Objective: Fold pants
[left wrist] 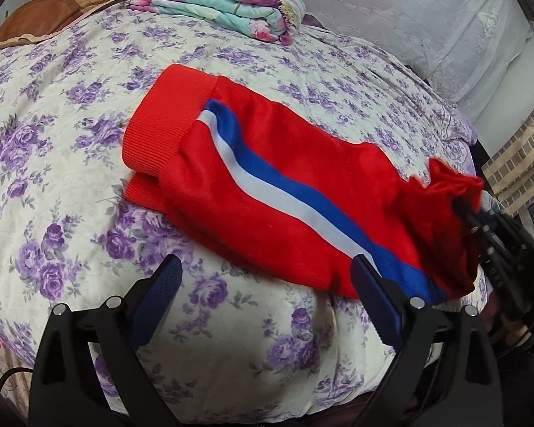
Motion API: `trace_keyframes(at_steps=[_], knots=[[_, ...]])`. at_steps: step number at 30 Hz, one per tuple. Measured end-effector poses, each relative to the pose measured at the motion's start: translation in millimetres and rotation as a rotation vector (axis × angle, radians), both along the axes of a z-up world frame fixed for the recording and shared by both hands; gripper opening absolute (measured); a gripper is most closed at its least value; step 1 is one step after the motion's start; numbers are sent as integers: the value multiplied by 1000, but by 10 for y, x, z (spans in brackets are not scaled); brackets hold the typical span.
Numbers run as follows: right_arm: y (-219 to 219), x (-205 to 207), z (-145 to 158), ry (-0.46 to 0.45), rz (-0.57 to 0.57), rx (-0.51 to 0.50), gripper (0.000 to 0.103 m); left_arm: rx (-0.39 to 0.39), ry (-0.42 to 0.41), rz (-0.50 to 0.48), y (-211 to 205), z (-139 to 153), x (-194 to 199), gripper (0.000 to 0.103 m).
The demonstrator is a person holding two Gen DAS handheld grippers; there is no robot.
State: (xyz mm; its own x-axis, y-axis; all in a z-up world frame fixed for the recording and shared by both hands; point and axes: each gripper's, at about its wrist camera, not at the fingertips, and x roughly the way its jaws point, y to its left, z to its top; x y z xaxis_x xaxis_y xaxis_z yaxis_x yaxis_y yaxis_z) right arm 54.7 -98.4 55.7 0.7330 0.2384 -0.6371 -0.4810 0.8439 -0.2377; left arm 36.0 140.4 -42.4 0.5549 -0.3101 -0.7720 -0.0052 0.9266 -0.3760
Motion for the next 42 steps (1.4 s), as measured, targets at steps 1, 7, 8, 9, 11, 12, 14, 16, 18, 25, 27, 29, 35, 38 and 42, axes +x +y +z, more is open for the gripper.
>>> trace_keyframes(at_steps=[1,7,8,9,11,12,14,16,18,25,27,29,35,38,42], knots=[[61,21,-20,4,6,1,14,-1,0,0,-5,2,2,93],[560,89,-631,159,123,-50,51,-26,5,18,55,32,-53,93],[598,-20,-598,111,146,-74,59,-41,6,28,102,36,-77,93],[600,-76,-547,94,162,-75,60,-64,12,43,171,30,-98,93],[467,-195,-339,61,186,20,60,-150,37,67,316,-13,-105,93],[363,-241,-233,37,176,75,61,-184,44,76,354,-30,-93,93],[145,-290,-85,17,146,177,62,-236,54,96,404,-59,-54,94],[-84,-298,-19,26,89,258,62,-297,60,116,424,-113,51,95],[-232,-303,-30,30,46,292,62,-359,70,152,449,-190,176,98],[-589,-341,-118,20,-37,342,62,-582,26,262,564,-269,470,97],[-721,-337,-158,16,-72,364,62,-648,6,275,595,-284,460,84],[-870,-321,-194,11,-112,392,62,-674,-2,283,604,-289,434,59],[-1323,-223,-363,41,-240,484,62,-453,-97,167,237,101,413,15],[-1497,-165,-457,67,-286,521,62,-420,-38,205,206,106,483,16],[-1623,-154,-530,73,-296,542,62,-502,64,352,504,-206,410,47]])
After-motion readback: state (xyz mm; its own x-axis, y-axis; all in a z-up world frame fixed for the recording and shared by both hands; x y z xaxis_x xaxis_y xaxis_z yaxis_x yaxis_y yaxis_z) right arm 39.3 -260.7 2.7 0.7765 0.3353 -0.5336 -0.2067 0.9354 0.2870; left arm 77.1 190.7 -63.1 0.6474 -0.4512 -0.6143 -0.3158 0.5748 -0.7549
